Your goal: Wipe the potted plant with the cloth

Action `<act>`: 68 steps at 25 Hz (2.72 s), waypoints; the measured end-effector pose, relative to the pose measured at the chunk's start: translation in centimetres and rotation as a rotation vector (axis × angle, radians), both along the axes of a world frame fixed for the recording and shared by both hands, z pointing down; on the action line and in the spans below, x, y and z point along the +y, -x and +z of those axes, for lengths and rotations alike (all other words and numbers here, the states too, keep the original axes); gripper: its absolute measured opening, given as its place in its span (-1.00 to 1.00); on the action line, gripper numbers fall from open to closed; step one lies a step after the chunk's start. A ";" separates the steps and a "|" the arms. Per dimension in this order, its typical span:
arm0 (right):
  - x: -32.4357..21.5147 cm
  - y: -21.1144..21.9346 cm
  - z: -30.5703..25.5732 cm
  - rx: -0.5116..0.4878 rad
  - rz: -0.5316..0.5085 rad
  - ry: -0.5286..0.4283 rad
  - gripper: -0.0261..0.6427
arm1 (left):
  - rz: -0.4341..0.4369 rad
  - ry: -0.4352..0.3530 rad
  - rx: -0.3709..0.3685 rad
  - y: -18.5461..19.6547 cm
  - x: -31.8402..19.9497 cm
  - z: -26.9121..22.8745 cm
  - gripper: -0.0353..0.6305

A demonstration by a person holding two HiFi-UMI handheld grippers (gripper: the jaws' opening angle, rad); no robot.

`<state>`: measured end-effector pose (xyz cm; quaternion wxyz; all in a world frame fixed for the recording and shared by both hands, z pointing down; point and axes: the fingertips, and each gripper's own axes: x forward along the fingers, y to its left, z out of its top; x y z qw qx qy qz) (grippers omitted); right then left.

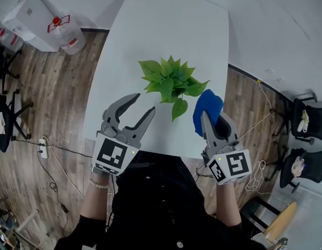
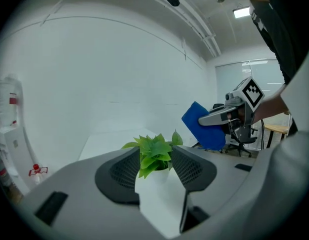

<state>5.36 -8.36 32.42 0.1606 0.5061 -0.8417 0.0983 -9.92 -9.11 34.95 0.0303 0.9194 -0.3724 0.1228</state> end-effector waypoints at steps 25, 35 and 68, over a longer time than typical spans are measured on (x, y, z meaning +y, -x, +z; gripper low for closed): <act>-3.7 -7.7 8.6 0.021 0.010 0.201 -0.64 | -0.033 0.273 -0.145 -4.9 -2.3 15.0 0.16; -6.1 -8.8 13.1 0.050 -0.096 0.286 -0.64 | -0.035 0.288 -0.161 -7.4 -4.0 17.3 0.17; -14.7 0.1 16.3 -0.061 -0.655 0.298 -0.64 | -0.066 0.233 -0.105 -7.8 -6.4 16.3 0.14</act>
